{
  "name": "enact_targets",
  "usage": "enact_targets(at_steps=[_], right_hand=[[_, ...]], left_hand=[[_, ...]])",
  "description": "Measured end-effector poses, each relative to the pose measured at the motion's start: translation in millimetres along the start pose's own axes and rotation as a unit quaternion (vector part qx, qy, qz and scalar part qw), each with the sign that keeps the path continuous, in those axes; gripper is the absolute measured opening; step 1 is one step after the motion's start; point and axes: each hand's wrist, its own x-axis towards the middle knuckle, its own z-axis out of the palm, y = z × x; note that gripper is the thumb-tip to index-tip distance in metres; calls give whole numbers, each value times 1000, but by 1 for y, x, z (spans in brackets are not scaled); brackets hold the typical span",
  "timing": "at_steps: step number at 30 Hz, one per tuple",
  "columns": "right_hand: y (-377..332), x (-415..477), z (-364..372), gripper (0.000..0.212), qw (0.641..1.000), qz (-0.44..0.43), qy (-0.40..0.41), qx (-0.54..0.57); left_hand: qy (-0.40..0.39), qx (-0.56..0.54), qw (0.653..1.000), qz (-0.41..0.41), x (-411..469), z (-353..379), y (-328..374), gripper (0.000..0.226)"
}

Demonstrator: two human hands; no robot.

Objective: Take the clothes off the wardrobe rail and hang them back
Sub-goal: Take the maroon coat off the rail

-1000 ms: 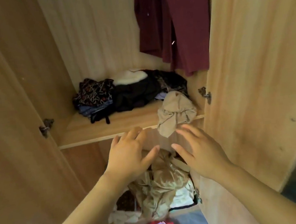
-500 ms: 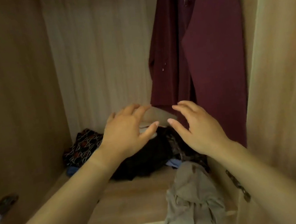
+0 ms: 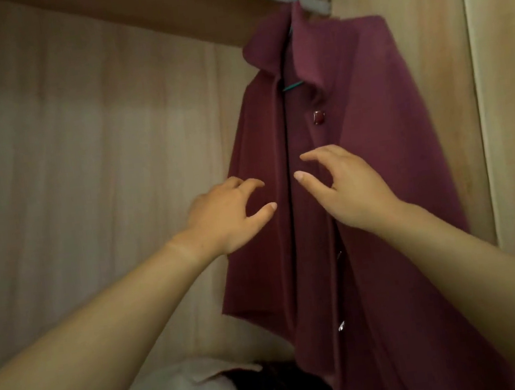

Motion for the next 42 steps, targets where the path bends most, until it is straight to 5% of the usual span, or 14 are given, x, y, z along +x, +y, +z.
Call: enact_targets(at_steps=[10,16,24,31,42], right_hand=[[32,131,-30,39,972,-22,138,-187],[66,189,-68,35,960,-11,205,-192],[116,234,-84,44,965,12,154,-211],[132,256,-82,35,968,40,123,-214],[141,266,-80,34,987,70,115,-91]], left_hand=[[98,-99,988,73,143,13,-44,54],[172,-160,969,74,205,23,-38,55],[245,-207,945,65,263,47,-24,68],[205,-173,962,59,269,84,-41,91],[221,-225,947,69,254,85,-45,86]])
